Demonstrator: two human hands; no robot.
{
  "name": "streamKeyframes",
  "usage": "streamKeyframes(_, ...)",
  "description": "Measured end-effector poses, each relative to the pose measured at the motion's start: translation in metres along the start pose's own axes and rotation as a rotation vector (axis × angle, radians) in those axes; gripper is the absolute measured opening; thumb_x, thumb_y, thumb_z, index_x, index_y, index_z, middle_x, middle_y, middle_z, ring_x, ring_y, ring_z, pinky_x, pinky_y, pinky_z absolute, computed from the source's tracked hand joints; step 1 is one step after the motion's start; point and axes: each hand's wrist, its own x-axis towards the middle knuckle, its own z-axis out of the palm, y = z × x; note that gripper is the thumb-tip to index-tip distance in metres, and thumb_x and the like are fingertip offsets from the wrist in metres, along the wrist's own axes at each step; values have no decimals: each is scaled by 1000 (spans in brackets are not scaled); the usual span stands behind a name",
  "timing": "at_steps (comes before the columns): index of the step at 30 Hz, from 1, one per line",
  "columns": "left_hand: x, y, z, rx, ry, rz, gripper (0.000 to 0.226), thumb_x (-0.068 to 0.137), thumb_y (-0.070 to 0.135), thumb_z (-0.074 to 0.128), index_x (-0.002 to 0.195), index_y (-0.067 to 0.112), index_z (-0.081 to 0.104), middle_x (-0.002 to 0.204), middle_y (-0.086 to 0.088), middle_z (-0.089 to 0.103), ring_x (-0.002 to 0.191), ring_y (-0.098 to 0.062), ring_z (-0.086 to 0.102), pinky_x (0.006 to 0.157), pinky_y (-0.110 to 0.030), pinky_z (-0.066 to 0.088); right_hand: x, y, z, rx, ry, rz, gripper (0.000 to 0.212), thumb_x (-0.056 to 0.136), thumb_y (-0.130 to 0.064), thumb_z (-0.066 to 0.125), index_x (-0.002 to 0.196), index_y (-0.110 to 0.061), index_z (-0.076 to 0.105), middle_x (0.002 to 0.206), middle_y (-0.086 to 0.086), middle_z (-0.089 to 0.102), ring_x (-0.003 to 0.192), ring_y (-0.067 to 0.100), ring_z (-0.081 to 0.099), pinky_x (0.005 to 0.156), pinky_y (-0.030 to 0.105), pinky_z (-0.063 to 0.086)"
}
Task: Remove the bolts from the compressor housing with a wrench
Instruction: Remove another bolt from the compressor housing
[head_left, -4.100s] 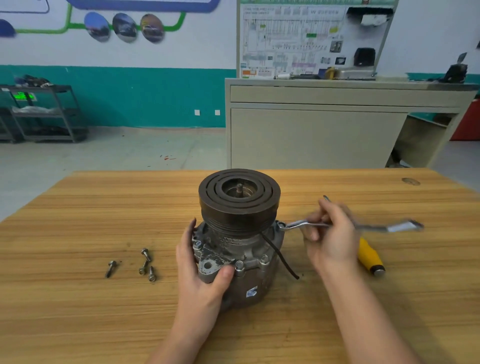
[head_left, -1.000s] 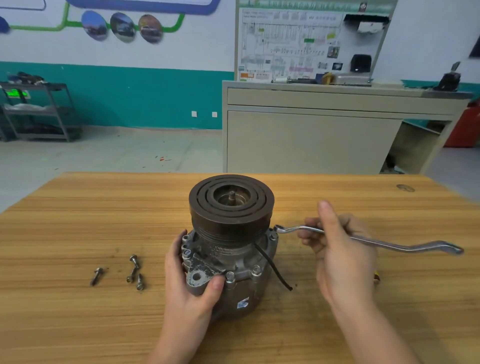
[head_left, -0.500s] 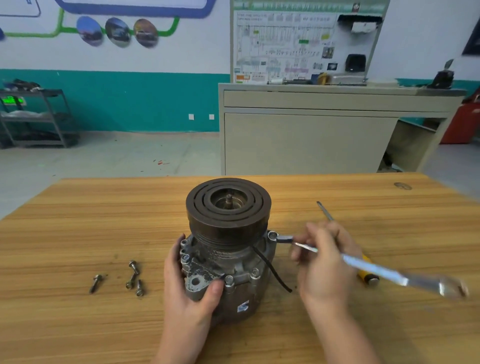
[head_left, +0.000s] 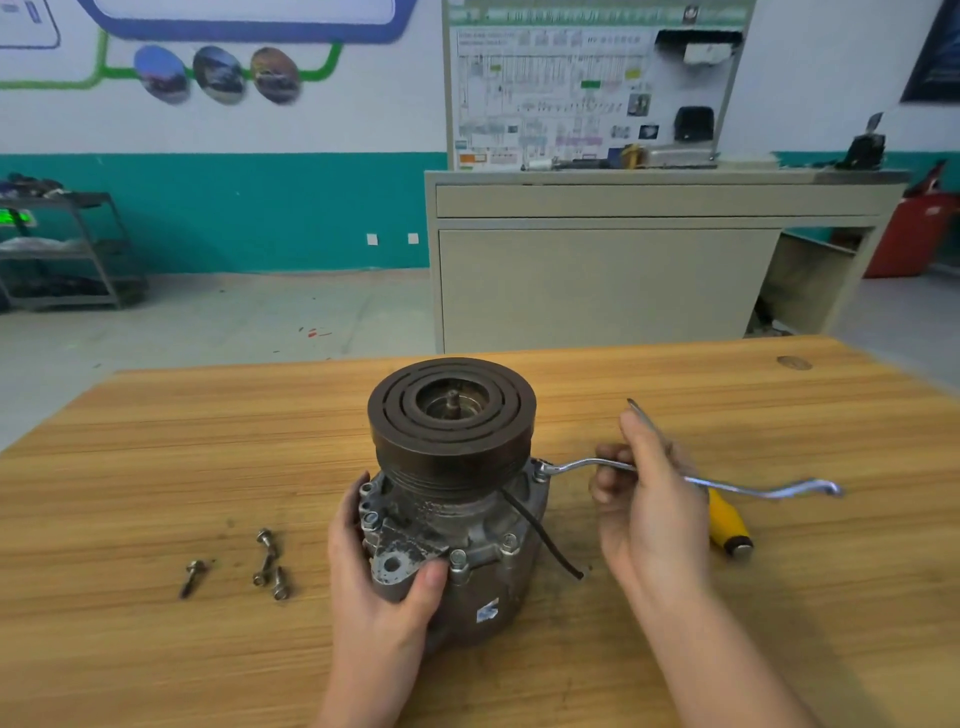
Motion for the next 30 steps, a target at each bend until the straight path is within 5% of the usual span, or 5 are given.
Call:
streamKeyframes(11,-1,2,-1,37,-5,0,99,51,89,58,134,43,30,139,6,46,129,-13,45,106,-40,38,-43,18,-1,-757,-285,-981,32,92,-27,58,63,-21,48,54,-8,57,50,5,60,45,17,45)
streamKeyframes(15,-1,5,1,31,13,6,99,51,90,56,134,42,31,136,12,46,126,-8,45,97,-21,36,-25,13,-2,-378,-146,-545,31,80,-20,59,50,-22,54,49,0,56,37,8,48,41,14,39)
streamKeyframes(21,-2,5,0,-12,2,3,108,52,87,60,139,29,34,137,5,47,127,-12,46,102,-31,38,44,1,16,-69,-304,337,42,81,-6,51,42,-18,43,38,-3,41,26,7,30,28,13,20)
streamKeyframes(25,-2,7,-1,14,-5,-3,107,51,88,59,138,32,33,137,11,46,127,-6,45,103,-31,37,37,4,18,264,-72,370,34,86,-13,61,54,-14,49,45,-2,49,30,3,38,28,13,28)
streamKeyframes(30,0,5,-1,-13,-10,-22,108,49,86,62,138,32,33,137,4,48,127,-12,47,107,-41,38,-1,-3,7,21,-14,30,29,66,-44,71,55,-19,59,51,2,59,35,8,47,34,15,35)
